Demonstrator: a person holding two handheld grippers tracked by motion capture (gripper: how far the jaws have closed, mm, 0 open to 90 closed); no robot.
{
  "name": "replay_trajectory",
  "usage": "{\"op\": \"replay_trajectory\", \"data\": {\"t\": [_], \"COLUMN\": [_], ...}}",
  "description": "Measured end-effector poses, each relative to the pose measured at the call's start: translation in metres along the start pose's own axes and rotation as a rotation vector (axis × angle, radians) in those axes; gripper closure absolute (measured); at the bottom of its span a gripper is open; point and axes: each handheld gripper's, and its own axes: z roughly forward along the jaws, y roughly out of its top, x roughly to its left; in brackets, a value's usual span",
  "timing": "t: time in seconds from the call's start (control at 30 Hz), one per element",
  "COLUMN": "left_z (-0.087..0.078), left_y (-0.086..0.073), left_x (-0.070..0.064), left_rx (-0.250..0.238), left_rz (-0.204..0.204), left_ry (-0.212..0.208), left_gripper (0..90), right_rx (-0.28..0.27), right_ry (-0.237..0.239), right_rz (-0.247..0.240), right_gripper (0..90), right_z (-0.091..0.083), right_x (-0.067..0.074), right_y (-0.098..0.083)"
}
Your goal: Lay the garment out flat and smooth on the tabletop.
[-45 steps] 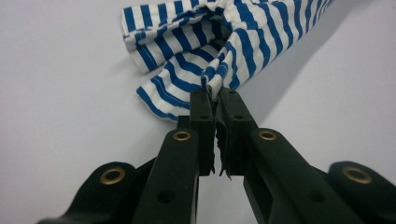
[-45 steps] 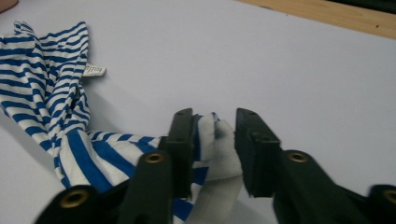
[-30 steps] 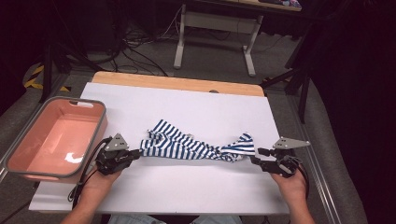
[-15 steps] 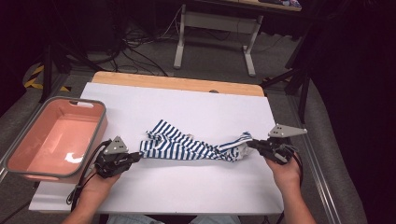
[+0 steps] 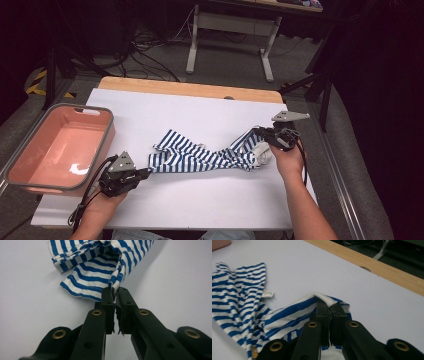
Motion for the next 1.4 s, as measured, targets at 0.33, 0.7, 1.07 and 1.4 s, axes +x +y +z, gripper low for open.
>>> {"op": "replay_trajectory", "data": {"t": [0.33, 0.7, 1.07, 1.4], "left_z": [-0.012, -0.014, -0.015, -0.012], "left_y": [0.000, 0.000, 0.001, 0.003], "left_x": [0.007, 0.011, 0.007, 0.007], "left_rx": [-0.129, -0.211, -0.248, -0.244], "left_rz": [-0.034, -0.068, -0.037, -0.026], "left_ry": [-0.031, -0.014, -0.029, -0.030], "left_gripper": [58.6, 23.0, 17.1, 17.4], "right_rx": [-0.039, 0.054, 0.219, 0.320], "right_ry": [-0.077, 0.137, 0.253, 0.277], "right_rz": [0.001, -0.083, -0.099, -0.096], "right_gripper": [48.4, 50.4, 61.5, 88.5], "right_z": [-0.009, 0.034, 0.093, 0.109], "right_x": [0.013, 0.057, 0.084, 0.097], "right_y": [-0.001, 0.011, 0.010, 0.010]}}
